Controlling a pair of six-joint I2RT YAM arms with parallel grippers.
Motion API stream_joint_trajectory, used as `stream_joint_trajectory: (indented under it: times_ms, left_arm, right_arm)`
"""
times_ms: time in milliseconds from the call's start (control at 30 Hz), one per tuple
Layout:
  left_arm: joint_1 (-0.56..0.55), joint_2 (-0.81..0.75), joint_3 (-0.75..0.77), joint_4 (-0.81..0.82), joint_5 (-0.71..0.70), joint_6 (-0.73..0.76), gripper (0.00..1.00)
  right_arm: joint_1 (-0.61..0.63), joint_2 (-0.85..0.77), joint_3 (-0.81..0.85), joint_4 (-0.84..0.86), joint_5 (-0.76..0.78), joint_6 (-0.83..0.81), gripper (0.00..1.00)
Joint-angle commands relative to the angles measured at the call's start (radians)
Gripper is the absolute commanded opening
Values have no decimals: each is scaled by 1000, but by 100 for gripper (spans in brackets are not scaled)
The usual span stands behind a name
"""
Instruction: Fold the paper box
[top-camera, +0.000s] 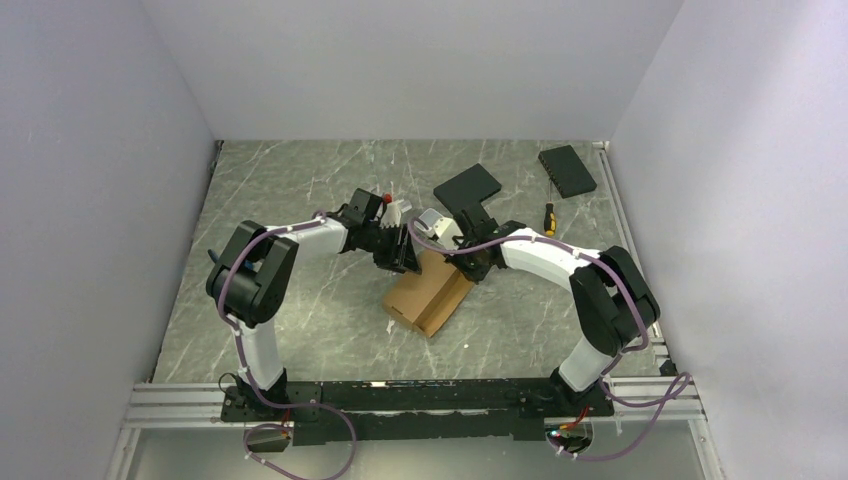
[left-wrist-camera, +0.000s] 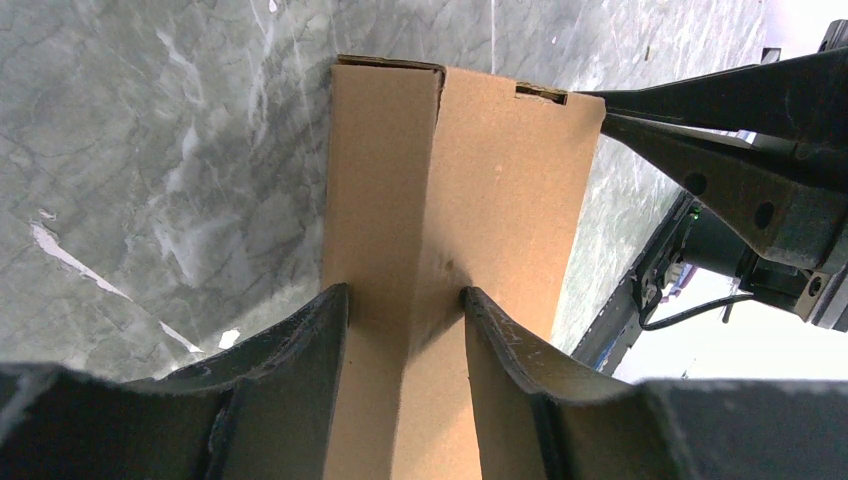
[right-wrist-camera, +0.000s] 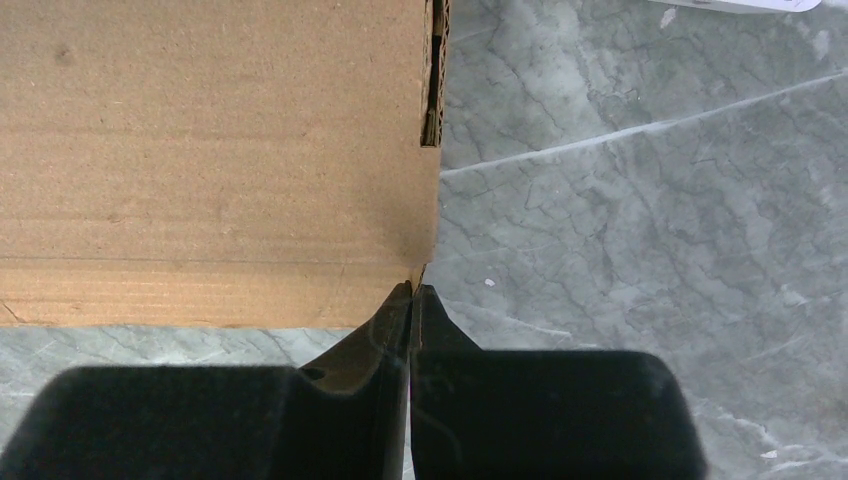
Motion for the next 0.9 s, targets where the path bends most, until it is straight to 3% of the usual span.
stream_joint_trajectory:
  times_ms: [0, 600, 867]
  left_arm:
    - [-37, 52, -1, -49, -16, 35, 50]
    - [-35, 57, 0, -56, -34, 24, 51]
    - [-22, 50, -1, -62, -35, 20, 52]
  right_arm:
    - [8, -47, 51, 131, -59, -12, 5]
    - [-51, -103, 29, 146, -192, 35, 12]
    - [-128, -222, 14, 84, -342, 18, 28]
